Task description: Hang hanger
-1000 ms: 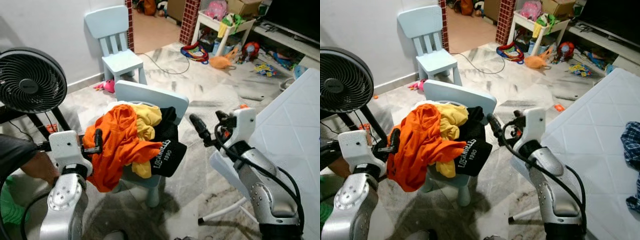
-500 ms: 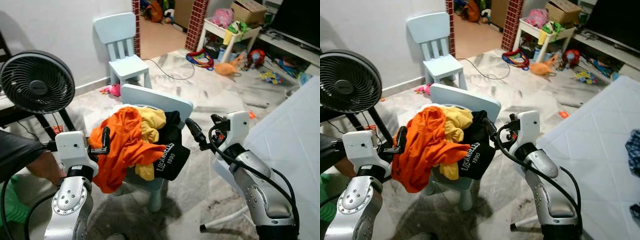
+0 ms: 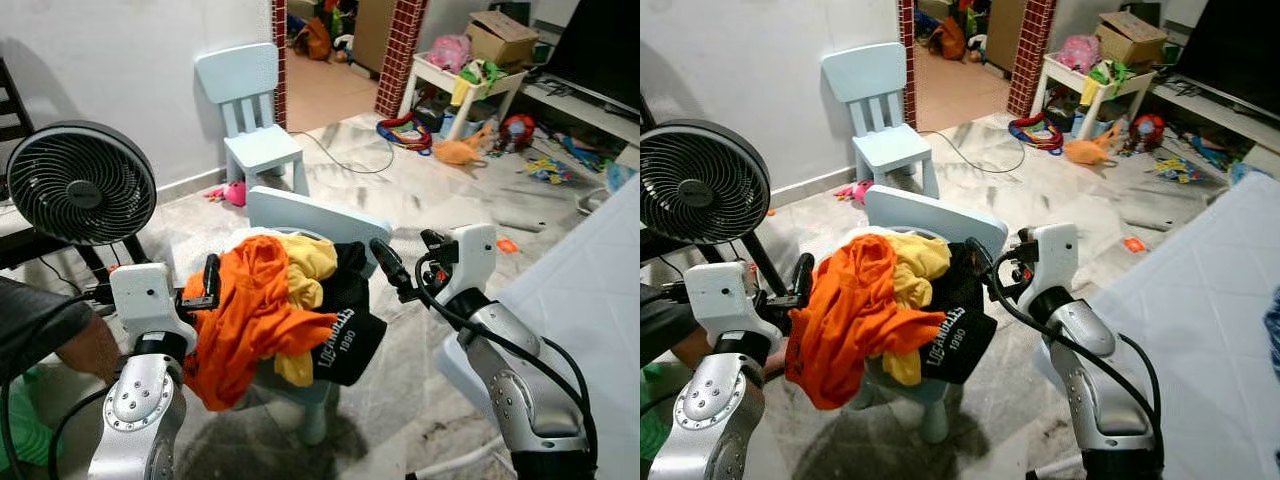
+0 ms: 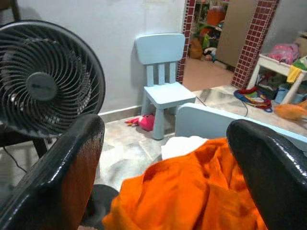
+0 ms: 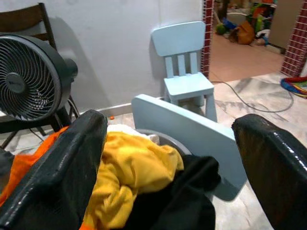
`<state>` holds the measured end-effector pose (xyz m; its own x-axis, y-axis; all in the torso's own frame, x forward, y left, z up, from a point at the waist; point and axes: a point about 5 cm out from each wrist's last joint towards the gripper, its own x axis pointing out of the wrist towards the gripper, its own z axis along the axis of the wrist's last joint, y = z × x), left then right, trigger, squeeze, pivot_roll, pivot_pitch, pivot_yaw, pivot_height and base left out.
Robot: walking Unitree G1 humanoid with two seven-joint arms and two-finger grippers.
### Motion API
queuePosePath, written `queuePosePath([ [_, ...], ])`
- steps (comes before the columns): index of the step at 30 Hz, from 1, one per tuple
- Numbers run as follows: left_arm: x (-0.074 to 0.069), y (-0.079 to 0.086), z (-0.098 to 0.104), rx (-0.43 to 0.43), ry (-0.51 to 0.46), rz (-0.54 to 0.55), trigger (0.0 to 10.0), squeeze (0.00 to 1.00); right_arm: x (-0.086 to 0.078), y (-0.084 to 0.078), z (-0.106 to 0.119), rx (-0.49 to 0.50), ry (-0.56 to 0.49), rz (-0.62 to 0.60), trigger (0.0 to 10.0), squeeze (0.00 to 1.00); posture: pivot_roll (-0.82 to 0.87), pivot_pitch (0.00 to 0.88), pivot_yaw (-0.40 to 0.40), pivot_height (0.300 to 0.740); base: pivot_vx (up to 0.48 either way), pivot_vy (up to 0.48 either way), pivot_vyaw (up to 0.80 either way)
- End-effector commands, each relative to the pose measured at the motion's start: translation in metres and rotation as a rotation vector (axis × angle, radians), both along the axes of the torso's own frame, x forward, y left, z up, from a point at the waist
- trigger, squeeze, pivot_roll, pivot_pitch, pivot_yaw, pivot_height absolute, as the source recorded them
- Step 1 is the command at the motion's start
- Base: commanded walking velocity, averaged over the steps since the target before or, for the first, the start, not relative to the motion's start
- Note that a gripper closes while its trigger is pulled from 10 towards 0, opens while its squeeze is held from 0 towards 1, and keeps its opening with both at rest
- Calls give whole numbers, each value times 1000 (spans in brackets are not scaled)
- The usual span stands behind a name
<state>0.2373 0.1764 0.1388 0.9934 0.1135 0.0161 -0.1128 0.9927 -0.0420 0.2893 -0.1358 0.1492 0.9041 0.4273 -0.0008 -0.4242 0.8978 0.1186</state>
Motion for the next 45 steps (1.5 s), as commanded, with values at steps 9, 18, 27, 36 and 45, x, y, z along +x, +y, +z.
queuePosePath([
  [9, 2, -7, 0, -3, 0, -24, 10000, 0, 2, -6, -2, -20, 1, -9, 10000, 0, -45, 37, -36, 740, 405, 0, 0],
  [18, 2, -7, -2, -11, 6, -5, 10000, 0, 4, -5, -3, -33, 0, -1, 10000, 0, -44, 32, -40, 740, 136, 0, 0],
  [27, 2, -7, -6, -11, 29, 34, 10000, 0, 4, -4, -3, -50, -6, 17, 10000, 0, -46, 35, -45, 740, 0, 0, 70],
  [36, -1, -7, -12, -25, 68, 69, 10000, 0, 3, -2, -5, -69, -2, 28, 10000, 0, -46, 47, -52, 740, 0, 0, 800],
  [45, -1, -2, -24, -86, 148, 104, 10000, 0, 5, -3, -4, -73, -2, 25, 10000, 0, -49, 51, -54, 740, 0, 0, 549],
])
